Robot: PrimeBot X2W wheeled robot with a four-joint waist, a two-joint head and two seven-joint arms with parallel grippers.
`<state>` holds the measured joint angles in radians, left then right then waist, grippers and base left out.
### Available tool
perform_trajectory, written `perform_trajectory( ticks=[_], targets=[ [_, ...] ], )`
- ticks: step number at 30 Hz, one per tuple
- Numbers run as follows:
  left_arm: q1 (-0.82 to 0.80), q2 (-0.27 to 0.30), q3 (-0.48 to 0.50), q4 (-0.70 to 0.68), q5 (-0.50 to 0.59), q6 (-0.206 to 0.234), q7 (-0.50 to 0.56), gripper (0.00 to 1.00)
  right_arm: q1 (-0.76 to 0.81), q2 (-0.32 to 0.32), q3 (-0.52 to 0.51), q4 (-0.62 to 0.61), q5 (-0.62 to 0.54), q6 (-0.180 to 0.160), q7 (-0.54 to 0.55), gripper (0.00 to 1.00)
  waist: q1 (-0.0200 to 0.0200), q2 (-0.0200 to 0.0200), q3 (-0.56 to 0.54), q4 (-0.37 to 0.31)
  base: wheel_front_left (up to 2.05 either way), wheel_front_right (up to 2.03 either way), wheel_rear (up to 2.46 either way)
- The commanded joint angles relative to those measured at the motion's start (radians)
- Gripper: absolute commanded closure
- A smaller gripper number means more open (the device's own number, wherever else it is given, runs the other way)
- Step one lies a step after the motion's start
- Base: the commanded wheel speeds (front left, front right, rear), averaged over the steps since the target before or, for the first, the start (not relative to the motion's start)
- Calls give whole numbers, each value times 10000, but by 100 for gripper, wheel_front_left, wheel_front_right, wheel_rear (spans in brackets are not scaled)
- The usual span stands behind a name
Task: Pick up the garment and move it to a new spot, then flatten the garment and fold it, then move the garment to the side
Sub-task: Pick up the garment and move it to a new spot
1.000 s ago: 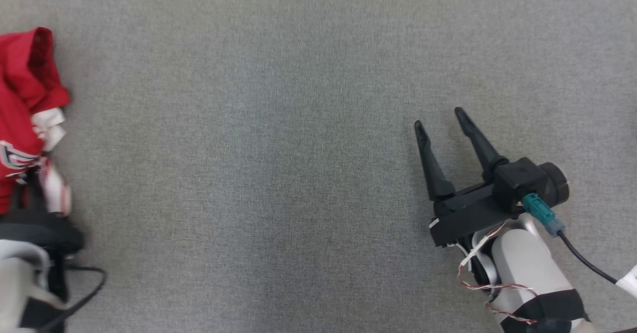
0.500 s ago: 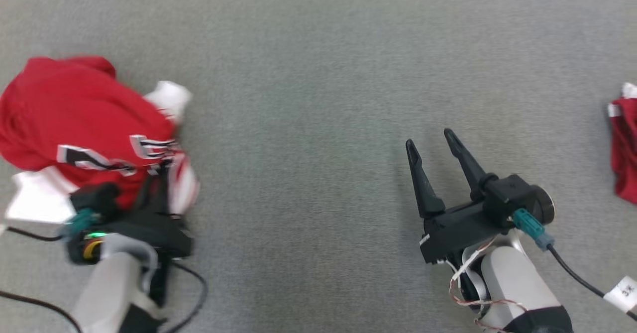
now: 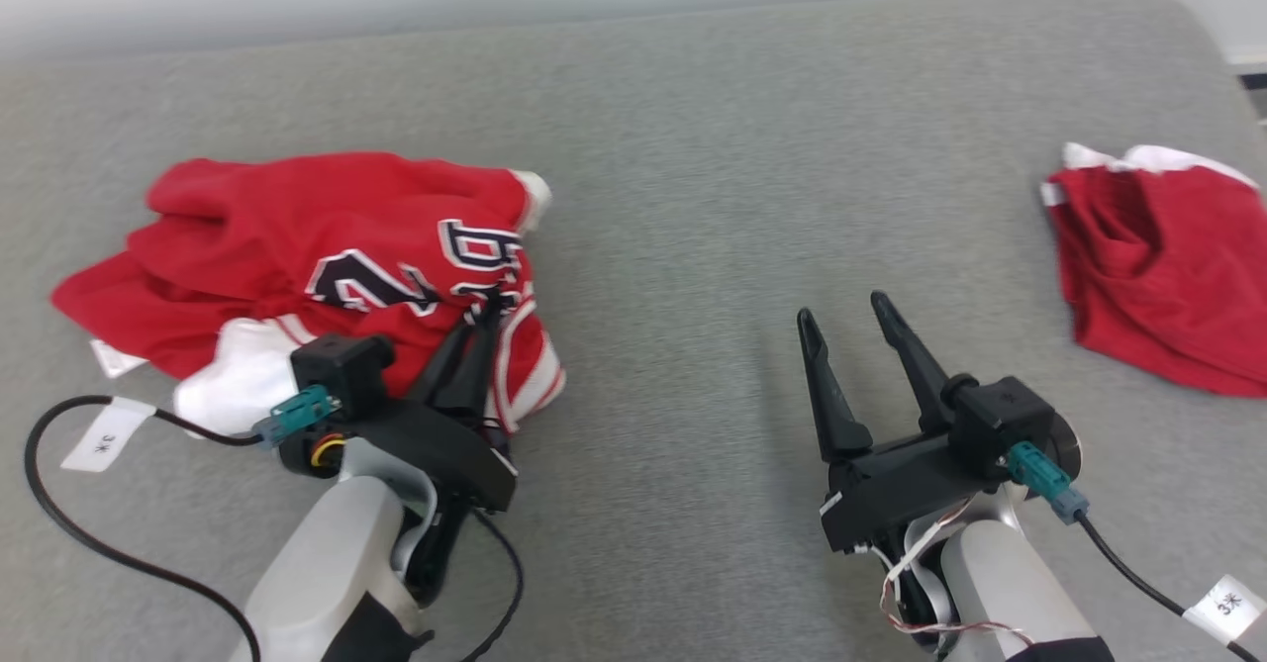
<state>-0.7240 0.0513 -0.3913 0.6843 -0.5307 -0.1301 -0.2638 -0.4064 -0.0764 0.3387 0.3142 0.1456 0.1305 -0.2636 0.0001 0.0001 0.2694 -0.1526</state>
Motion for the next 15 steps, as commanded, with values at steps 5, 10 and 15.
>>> perform_trajectory(
  ticks=[5, 10, 15],
  targets=[
    [-209, -3, -1242, -260, -585, 53, -11, 100, 346, 102, 35, 99, 73, 4, -9, 0, -1, -1, -554, -1193, 0, 0, 0],
    [-312, 0, -1919, -433, -736, 487, -13, 100, 420, 162, 121, 130, 113, 4, -11, 0, -1, -1, -714, -1611, 0, 0, 0],
    [-167, 1, -2072, -476, -539, 777, -13, 0, 460, 176, 109, 152, 111, 4, -9, 0, -1, -1, -772, -1710, 0, 0, 0]
  ],
)
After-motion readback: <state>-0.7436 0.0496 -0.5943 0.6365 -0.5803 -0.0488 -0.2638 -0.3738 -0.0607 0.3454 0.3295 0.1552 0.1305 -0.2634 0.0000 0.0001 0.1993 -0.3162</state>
